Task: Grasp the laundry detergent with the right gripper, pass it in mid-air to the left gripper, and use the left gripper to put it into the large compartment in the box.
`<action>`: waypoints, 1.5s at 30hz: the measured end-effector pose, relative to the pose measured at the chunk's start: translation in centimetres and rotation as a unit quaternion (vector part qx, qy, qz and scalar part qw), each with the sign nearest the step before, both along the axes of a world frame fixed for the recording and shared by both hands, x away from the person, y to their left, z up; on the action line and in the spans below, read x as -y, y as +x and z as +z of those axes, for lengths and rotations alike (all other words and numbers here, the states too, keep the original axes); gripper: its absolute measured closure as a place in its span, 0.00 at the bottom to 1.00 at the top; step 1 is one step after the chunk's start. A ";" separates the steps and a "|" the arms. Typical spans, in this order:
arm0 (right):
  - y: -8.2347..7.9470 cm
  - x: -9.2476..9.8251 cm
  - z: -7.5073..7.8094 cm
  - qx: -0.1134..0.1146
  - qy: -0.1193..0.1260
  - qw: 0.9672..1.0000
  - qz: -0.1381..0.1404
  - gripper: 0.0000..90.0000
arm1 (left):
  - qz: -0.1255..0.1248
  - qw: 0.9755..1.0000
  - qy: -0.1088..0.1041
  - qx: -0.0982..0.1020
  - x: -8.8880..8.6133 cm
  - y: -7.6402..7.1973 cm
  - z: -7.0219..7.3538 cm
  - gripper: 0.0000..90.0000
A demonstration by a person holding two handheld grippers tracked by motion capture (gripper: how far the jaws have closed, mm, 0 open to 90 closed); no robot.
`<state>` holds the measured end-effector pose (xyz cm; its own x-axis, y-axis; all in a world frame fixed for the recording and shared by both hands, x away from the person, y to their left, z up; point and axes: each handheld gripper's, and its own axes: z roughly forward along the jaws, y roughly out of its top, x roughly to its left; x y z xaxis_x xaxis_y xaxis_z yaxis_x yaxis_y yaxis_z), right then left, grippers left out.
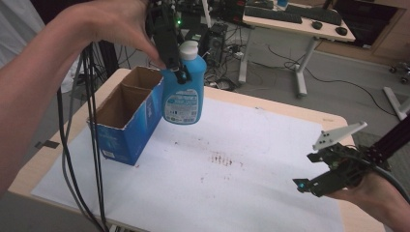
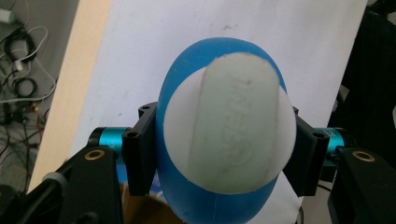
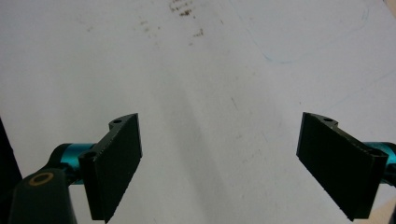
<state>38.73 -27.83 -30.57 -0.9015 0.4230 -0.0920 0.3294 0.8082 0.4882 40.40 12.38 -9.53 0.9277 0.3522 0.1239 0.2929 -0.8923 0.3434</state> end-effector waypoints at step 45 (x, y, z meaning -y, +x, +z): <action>0.1 -0.3 -1.2 0.005 -0.040 0.999 -0.006 0.15 | 0.168 0.986 0.022 -0.008 -13.1 0.4 -4.9 0.42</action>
<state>38.82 -27.52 -31.76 -0.8950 0.4251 -0.1350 0.3354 0.8410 0.4246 40.80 25.44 -14.47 0.7620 0.6339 0.1321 0.5790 -0.7584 0.2995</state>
